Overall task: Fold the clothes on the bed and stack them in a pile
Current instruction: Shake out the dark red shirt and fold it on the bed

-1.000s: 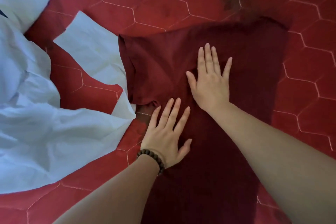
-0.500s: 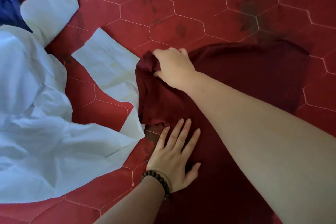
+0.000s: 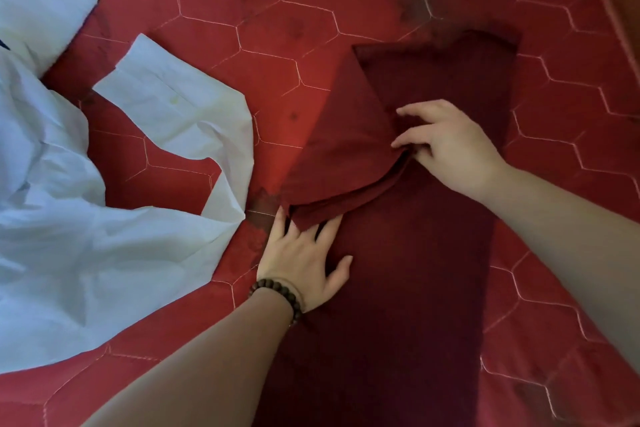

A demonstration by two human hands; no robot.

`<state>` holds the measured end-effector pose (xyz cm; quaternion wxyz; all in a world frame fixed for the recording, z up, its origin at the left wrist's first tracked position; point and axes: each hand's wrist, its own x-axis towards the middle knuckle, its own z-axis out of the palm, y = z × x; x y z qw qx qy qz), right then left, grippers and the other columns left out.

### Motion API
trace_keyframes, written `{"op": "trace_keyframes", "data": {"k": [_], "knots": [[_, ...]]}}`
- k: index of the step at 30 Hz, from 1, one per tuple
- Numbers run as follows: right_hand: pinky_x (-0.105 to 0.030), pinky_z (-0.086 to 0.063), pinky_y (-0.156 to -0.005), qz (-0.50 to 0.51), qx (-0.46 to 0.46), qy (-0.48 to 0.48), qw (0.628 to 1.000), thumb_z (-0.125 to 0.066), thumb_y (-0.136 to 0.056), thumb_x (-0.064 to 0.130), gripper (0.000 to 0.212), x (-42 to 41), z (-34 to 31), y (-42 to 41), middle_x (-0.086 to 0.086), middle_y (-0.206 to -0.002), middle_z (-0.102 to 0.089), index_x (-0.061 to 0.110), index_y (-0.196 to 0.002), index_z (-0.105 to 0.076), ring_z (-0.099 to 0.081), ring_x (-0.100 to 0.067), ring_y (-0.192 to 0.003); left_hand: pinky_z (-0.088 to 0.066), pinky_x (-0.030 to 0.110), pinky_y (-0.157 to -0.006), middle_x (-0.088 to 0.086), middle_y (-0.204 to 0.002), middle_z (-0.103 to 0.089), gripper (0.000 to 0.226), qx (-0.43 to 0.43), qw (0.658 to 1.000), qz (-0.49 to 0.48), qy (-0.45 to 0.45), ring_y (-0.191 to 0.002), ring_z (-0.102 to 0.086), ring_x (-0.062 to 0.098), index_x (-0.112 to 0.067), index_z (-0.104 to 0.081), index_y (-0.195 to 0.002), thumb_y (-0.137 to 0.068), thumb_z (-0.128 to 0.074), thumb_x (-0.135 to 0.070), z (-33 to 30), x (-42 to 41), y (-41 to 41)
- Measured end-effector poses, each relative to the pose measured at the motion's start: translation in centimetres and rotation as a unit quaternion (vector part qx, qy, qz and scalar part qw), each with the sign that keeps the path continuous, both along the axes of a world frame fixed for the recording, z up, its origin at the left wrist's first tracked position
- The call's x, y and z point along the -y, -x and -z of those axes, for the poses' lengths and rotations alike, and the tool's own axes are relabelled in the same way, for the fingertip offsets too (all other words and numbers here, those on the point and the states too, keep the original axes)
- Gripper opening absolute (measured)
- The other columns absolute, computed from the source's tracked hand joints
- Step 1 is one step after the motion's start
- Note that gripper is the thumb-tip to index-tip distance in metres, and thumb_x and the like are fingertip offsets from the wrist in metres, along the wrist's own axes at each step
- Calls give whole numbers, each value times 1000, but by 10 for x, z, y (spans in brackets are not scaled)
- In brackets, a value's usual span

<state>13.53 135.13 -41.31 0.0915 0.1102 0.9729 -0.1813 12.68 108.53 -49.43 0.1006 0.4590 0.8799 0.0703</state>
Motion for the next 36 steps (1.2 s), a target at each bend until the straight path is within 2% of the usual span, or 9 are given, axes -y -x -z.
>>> {"op": "trace_keyframes", "data": {"k": [5,8,12,16,21,27,30,33,36], "knots": [[-42,-38,-107,120,-24,-10,992,-51,-91,-2,41,17,13,-32,-8,-146,-43,19,-123,-67,-41,-27,-130,-17,51,-113,8,-107,-68,67,-20,1000,1,-3,-108,-58,35,-15,-50,-138,-86,-41,-58,0,0,-1],[-44,-43,-99,190,-68,-26,979,-60,-92,22,39,51,18,-33,-9,-134,-48,18,-131,-58,-46,-26,-121,-15,51,-115,9,-118,-65,65,-20,999,9,-24,-117,-54,34,-14,-47,-140,-88,-41,-54,0,0,-2],[-46,-37,-99,372,10,-13,928,-64,-86,52,65,80,26,-17,-8,-130,-53,14,-136,-45,-45,-29,-124,-13,49,-117,6,-141,-50,57,-38,993,35,-104,-126,-48,26,-14,-40,-145,-93,-43,-38,0,3,-4],[-43,-32,-101,458,39,50,886,-65,-89,44,46,74,34,-3,-1,-123,-63,20,-127,-57,-50,-25,-123,-12,55,-118,5,-159,-24,64,-82,975,76,-192,-146,-24,24,-15,-30,-149,-90,-54,-19,5,7,-4],[-39,-43,-102,479,-22,94,873,-69,-88,32,44,60,35,-9,-6,-123,-64,13,-126,-60,-58,-27,-115,-10,57,-118,4,-160,-17,71,-103,968,44,-227,-149,-15,25,-17,-24,-152,-90,-60,-21,9,9,-4],[-32,-47,-87,447,-41,117,886,-74,-83,29,37,52,35,-17,-3,-105,-64,11,-113,-63,-61,-25,-103,-8,55,-119,4,-162,-10,79,-68,971,0,-231,-149,-13,25,-18,-14,-155,-90,-58,-30,10,9,-1],[-41,-42,-96,412,-64,-11,909,-73,-83,35,53,63,28,-16,-10,-125,-51,14,-127,-53,-48,-29,-118,-10,53,-120,5,-160,-22,78,-37,979,5,-198,-149,-16,21,-14,-12,-154,-92,-54,-33,10,8,1],[-45,-37,-106,208,-176,-105,957,-62,-90,24,38,84,24,-12,-14,-131,-52,7,-124,-59,-46,-31,-126,-13,51,-120,8,-149,-42,67,-17,987,-1,-157,-144,-29,21,-7,-31,-148,-92,-52,-35,7,8,0],[-42,-22,-119,13,-96,-32,995,-46,-99,16,41,108,34,-1,-11,-150,-40,5,-139,-49,-31,-24,-143,-13,50,-120,13,-151,-38,59,1,994,0,-112,-146,-25,25,-5,-46,-141,-91,-49,-37,3,6,1]]}}
